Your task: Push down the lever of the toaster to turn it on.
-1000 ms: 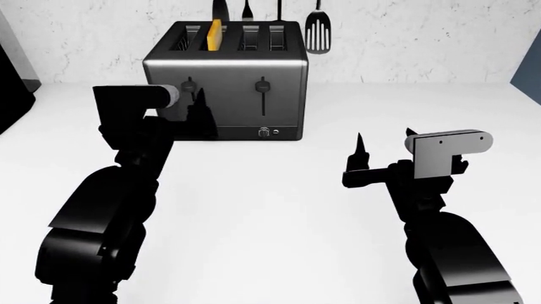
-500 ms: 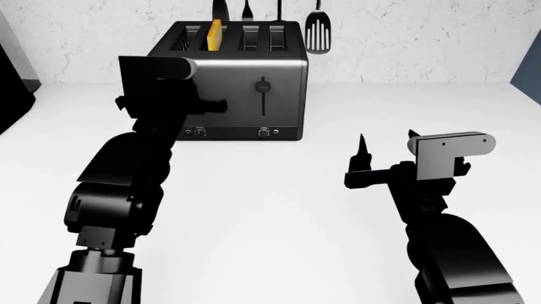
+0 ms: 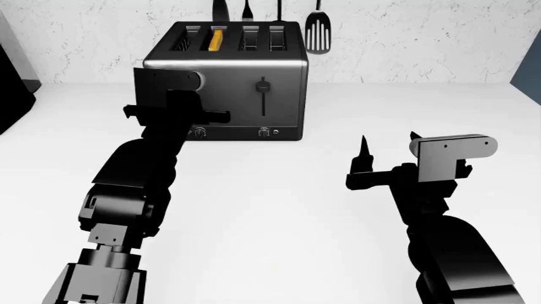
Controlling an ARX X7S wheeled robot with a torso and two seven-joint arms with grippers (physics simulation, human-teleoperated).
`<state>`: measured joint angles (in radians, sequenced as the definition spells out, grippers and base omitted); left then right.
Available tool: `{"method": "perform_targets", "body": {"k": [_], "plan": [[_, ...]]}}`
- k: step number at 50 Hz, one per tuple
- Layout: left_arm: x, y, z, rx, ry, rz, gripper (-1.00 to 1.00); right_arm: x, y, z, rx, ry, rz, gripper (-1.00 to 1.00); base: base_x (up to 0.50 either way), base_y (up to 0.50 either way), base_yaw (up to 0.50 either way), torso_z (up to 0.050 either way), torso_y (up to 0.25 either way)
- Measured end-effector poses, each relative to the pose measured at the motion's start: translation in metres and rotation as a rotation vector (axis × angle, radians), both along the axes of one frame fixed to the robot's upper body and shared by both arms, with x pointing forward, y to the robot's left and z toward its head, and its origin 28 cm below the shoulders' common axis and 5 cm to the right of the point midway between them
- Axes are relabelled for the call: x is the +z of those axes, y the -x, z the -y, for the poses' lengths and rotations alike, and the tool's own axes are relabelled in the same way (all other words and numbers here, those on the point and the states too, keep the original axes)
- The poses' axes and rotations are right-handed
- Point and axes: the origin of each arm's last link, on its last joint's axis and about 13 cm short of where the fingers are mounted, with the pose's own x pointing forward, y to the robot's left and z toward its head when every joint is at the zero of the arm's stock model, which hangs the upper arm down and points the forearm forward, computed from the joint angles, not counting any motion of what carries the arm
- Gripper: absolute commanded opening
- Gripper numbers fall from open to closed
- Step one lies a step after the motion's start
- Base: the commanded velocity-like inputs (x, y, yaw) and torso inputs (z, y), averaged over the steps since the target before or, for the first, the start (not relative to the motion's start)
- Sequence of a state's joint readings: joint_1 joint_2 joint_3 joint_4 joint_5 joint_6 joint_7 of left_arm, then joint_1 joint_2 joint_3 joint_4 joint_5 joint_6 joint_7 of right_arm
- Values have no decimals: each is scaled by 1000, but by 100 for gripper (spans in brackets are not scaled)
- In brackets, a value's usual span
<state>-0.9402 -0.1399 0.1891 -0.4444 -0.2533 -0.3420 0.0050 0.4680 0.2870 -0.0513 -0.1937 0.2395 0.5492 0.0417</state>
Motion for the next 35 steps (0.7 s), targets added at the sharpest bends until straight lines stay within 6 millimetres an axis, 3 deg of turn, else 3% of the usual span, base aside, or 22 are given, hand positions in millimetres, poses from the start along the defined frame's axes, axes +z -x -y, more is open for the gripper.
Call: {"method": "perform_targets", "body": {"k": [17,35], "plan": [[-26,4,1,-7,-16,-65,-100,-2,1,1,-3,-4,-1,100,0,0,0,0,0],[-30,4,2,-8,-30,-46,-100,-4,2,1,-6,-7,-5,100,0,0,0,0,0]]}}
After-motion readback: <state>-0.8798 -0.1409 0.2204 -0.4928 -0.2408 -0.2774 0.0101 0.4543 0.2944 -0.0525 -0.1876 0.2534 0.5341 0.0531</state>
